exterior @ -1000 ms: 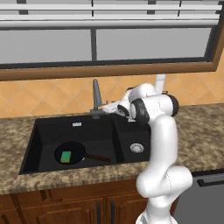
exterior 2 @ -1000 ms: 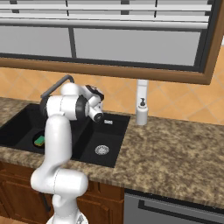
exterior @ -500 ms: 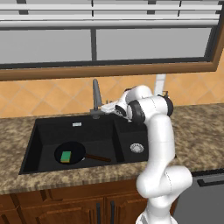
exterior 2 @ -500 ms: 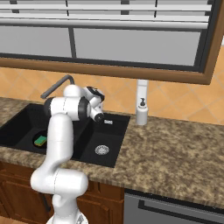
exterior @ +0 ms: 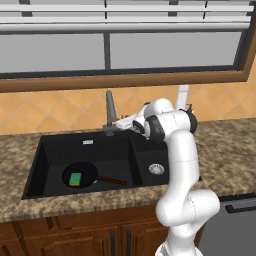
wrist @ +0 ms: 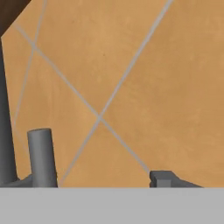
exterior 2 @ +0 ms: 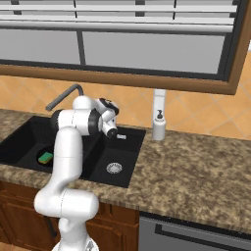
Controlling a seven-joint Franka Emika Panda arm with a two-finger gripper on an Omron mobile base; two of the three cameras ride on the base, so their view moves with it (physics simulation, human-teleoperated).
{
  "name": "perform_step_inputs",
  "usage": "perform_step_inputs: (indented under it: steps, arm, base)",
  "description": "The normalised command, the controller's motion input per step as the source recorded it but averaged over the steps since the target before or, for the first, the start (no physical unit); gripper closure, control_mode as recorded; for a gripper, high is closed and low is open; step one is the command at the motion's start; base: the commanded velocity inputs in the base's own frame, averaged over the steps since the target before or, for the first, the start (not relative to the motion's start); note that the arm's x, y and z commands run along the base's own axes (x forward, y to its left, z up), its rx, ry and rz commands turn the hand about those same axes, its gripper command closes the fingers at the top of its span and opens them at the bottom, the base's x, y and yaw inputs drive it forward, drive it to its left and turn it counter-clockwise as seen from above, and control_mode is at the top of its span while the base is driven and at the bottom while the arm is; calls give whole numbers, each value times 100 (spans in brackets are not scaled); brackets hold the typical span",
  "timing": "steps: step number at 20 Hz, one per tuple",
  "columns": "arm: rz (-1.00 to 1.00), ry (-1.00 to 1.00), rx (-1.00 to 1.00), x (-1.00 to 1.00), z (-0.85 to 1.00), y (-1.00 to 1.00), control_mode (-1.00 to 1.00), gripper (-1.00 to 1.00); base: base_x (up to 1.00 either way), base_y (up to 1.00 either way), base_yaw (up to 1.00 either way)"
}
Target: Pick the pan and sponge and place them into the sink. Then turn on the water.
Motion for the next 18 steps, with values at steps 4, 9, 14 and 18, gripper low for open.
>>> perform_step_inputs:
  steps: [4,9,14,18]
  arm:
    - [-3,-5,0,1,6,-9,-100,-100]
    - [-6,-2,1,6,22,-40,-100,-100]
    - [-9,5,2,28,30,-54,-100,-100]
    - [-9,6,4,22,34,-58,-100,-100]
  base:
    - [0,0,0]
    - [0,0,0]
    - [0,0,0]
    - [0,0,0]
